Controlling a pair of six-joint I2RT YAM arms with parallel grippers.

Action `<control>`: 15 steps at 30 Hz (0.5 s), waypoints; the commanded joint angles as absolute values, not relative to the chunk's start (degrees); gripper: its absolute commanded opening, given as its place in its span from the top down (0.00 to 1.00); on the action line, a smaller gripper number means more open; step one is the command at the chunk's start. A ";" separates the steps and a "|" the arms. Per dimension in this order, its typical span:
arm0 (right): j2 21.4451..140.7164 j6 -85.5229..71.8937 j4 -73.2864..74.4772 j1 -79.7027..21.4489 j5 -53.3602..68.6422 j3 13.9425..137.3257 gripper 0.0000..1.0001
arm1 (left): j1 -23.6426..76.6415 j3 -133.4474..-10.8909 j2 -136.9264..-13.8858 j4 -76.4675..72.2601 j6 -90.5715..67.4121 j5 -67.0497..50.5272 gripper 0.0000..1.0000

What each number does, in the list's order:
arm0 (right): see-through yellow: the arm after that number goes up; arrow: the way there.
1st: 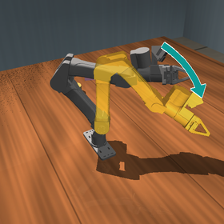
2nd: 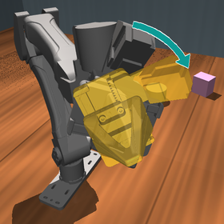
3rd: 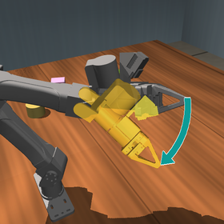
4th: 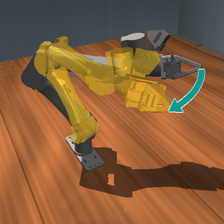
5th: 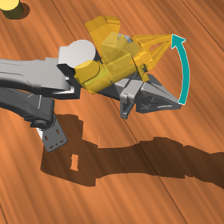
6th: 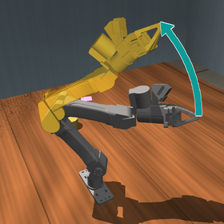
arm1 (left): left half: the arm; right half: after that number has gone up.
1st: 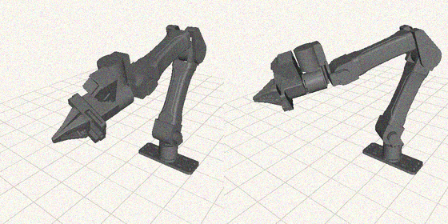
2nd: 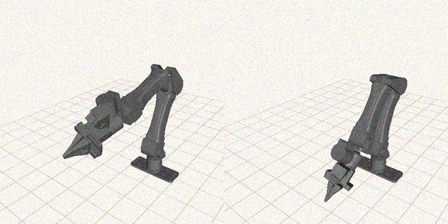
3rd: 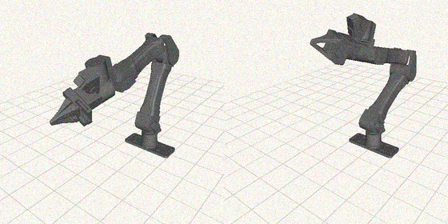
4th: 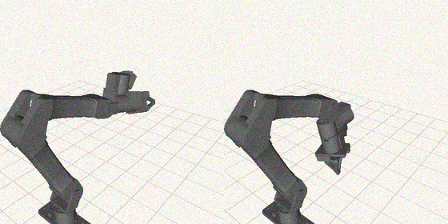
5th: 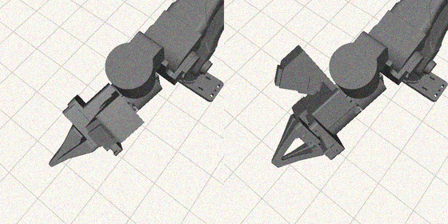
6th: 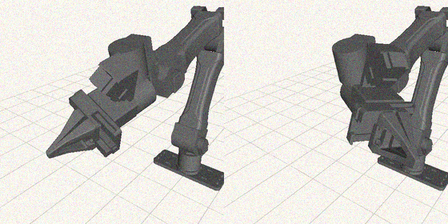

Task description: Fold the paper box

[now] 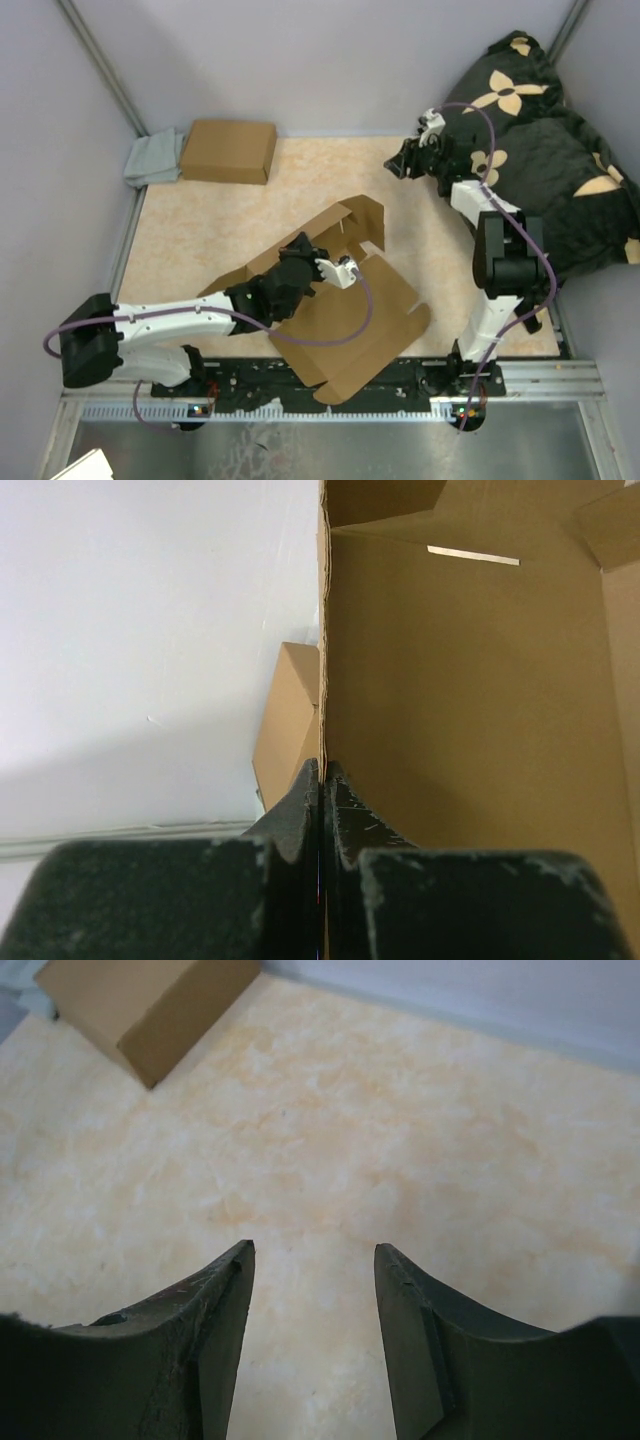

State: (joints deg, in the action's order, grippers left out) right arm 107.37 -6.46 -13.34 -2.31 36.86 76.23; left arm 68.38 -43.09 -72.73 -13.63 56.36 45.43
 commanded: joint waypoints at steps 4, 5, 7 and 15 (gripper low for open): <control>107.36 -1.73 -21.99 -3.25 55.08 65.89 0.45 | 68.33 -41.83 -75.56 -20.93 62.72 47.80 1.00; 107.20 -1.82 -22.94 -3.25 57.07 64.93 0.45 | 68.37 -41.88 -75.97 -21.00 62.69 47.95 1.00; 107.25 -1.57 -23.27 -3.25 60.09 63.88 0.45 | 68.38 -42.20 -76.58 -21.22 62.88 48.39 1.00; 103.12 1.08 -22.16 -3.25 65.36 58.49 0.44 | 68.97 -43.76 -76.46 -18.74 61.49 48.48 1.00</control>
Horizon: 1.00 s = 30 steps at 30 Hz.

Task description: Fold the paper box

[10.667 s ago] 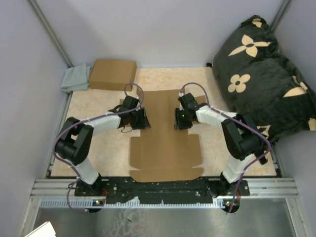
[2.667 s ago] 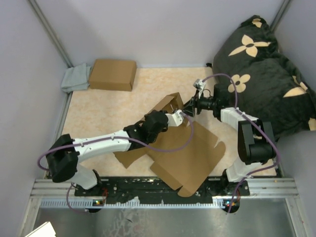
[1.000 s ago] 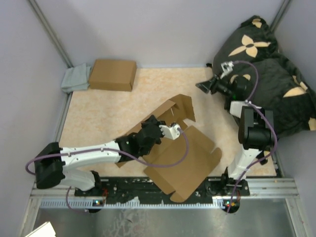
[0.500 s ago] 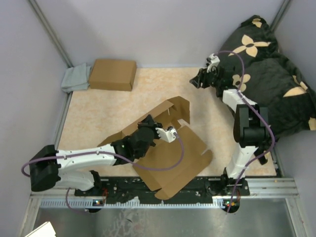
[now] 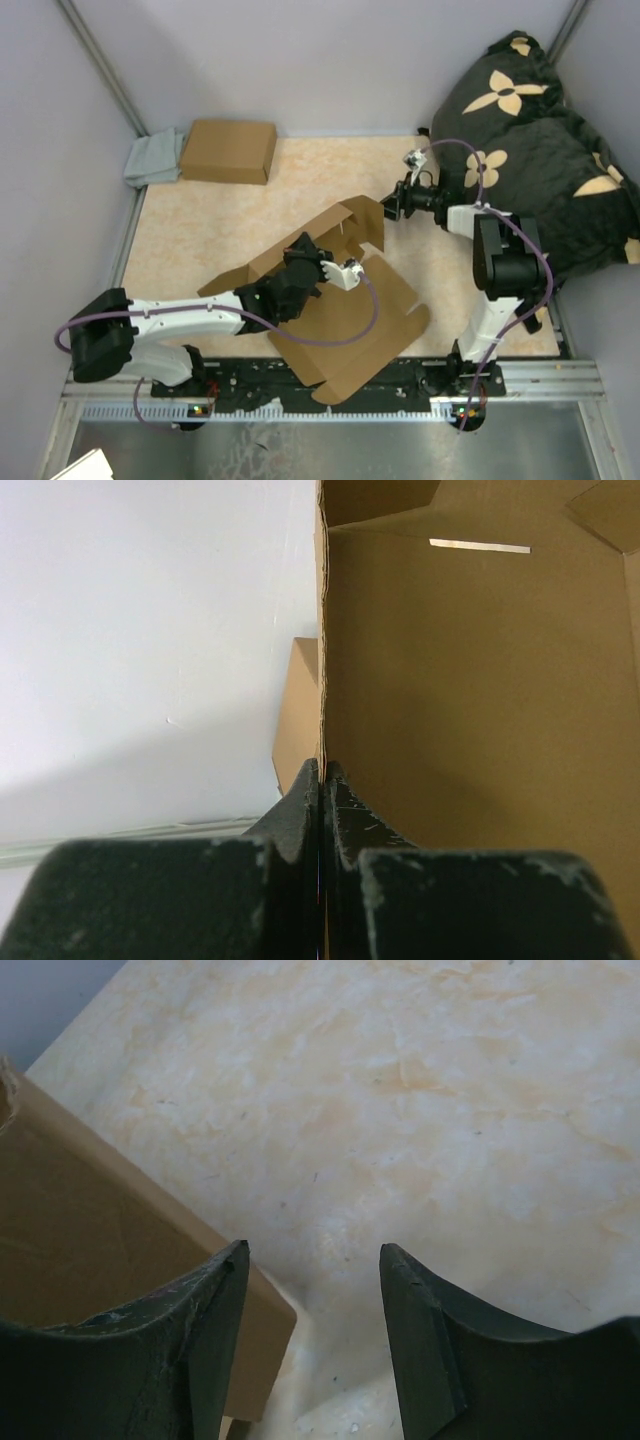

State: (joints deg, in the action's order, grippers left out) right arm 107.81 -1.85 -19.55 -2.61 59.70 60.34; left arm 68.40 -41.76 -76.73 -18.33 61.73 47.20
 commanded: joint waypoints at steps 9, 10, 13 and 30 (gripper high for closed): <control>100.46 6.39 -16.37 -3.96 69.44 56.59 0.43 | 69.08 -43.76 -76.13 -17.58 60.50 48.52 1.00; 100.15 7.66 -14.83 -4.14 69.43 56.72 0.43 | 69.08 -43.87 -76.23 -17.60 60.55 48.43 1.00; 99.14 10.78 -10.80 -4.63 69.67 57.15 0.43 | 69.10 -44.10 -76.29 -17.49 60.54 48.18 1.00; 101.10 11.88 -6.08 -5.54 68.40 62.94 0.42 | 69.09 -44.88 -78.00 -18.26 59.64 49.85 1.00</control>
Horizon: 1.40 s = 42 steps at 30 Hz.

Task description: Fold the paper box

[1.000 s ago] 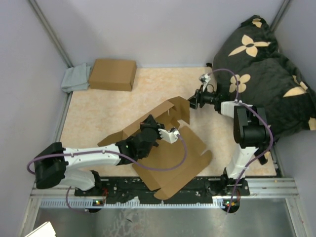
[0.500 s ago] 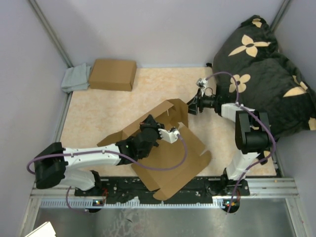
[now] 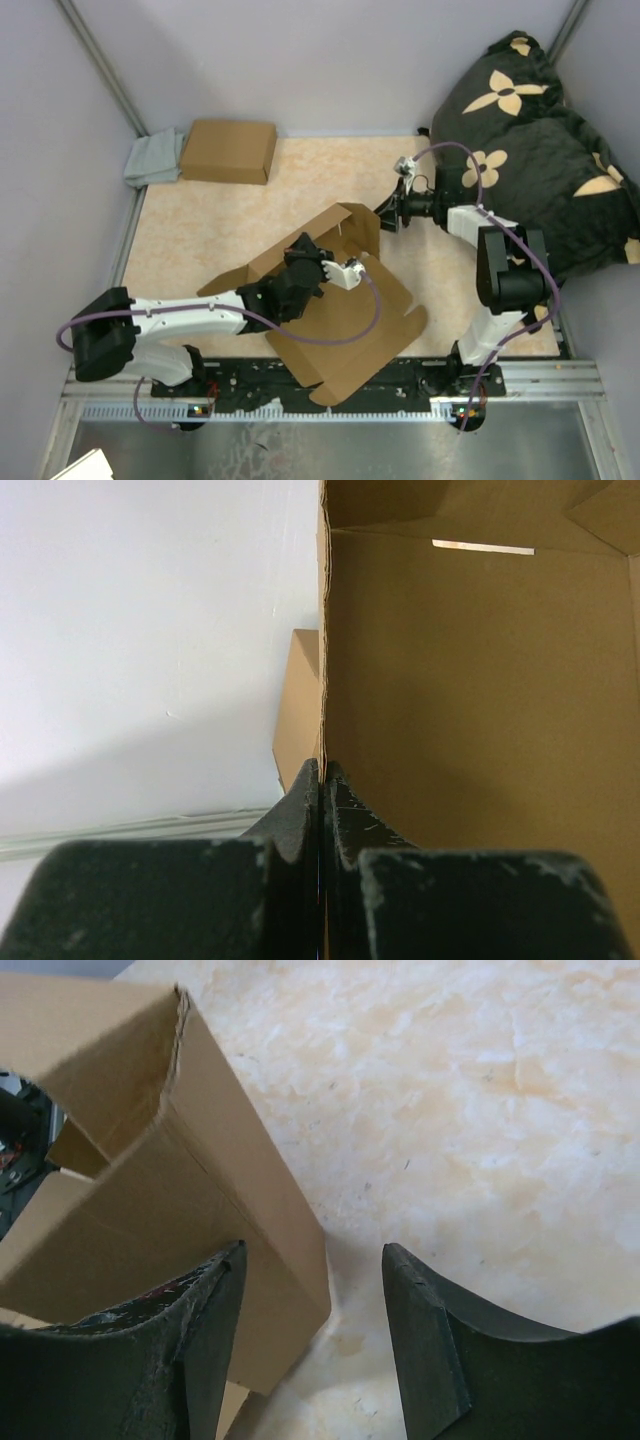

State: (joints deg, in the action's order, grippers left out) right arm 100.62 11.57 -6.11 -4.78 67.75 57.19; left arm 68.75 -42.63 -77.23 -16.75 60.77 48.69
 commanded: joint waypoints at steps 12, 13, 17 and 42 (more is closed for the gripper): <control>105.65 5.03 -8.31 -5.71 55.73 68.59 0.43 | 69.12 -44.44 -79.29 -18.75 58.16 50.97 1.00; 105.13 3.02 -8.83 -5.71 50.78 68.16 0.44 | 69.16 -44.29 -79.34 -18.84 57.97 51.36 1.00; 100.46 -1.73 -6.95 -5.70 32.41 64.10 0.48 | 69.11 -43.84 -78.75 -19.00 57.51 52.02 1.00; 72.07 -19.48 -11.40 -11.51 28.96 29.23 0.81 | 69.85 -42.39 -75.42 -22.06 59.22 53.69 1.00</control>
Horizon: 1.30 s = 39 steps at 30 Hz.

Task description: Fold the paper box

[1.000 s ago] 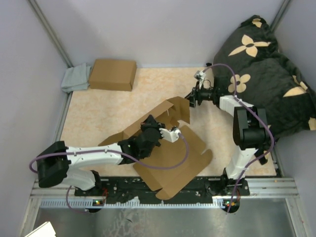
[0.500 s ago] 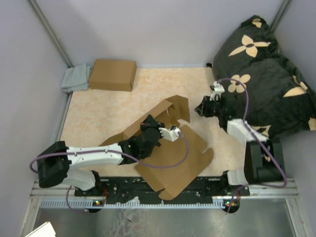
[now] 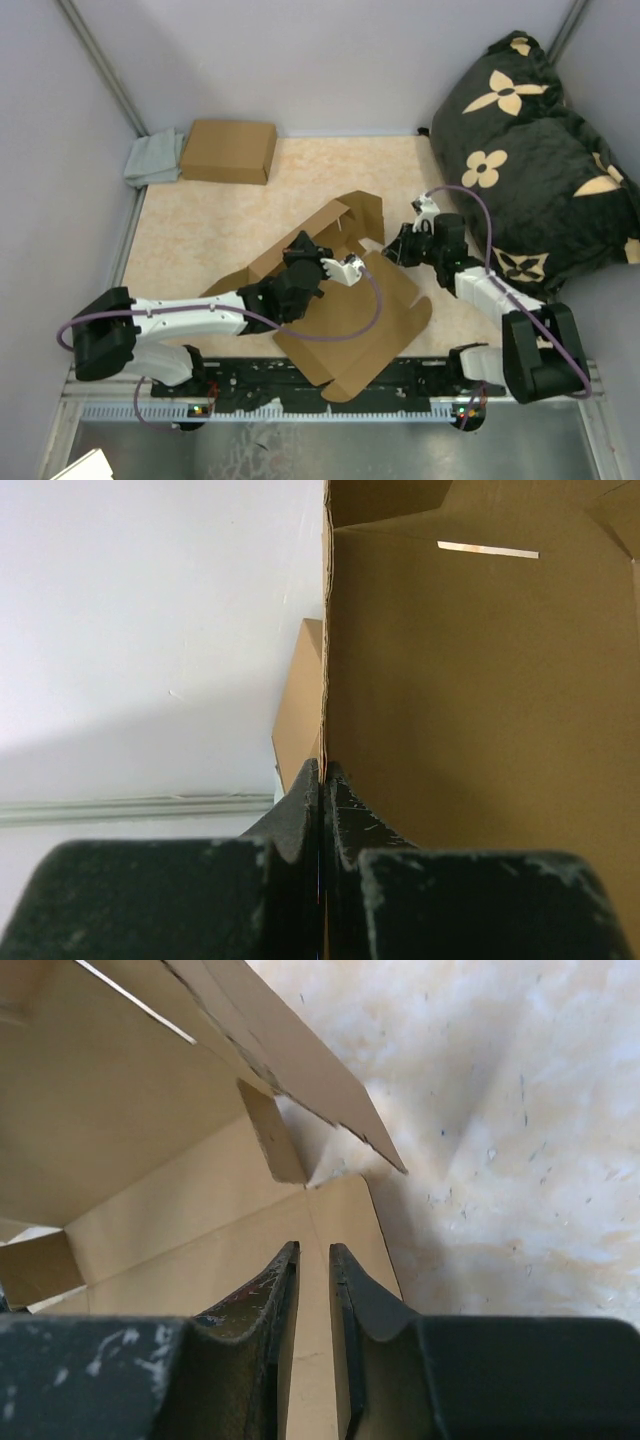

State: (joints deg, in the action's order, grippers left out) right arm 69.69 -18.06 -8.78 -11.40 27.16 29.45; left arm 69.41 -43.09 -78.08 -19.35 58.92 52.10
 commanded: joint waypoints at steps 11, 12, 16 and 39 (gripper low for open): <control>81.65 -21.79 -14.40 -12.03 27.97 29.27 0.81 | 69.91 -41.13 -72.33 -21.66 58.38 52.56 1.00; 82.52 -22.11 -14.84 -12.02 27.74 29.33 0.81 | 70.03 -40.97 -72.05 -21.55 58.19 52.30 1.00; 85.49 -23.29 -16.40 -11.97 26.62 29.40 0.82 | 70.24 -40.39 -70.92 -19.80 56.74 50.56 1.00; 86.83 -21.93 -9.45 -11.46 23.95 37.34 0.77 | 71.18 -39.99 -72.03 -6.83 49.61 45.36 1.00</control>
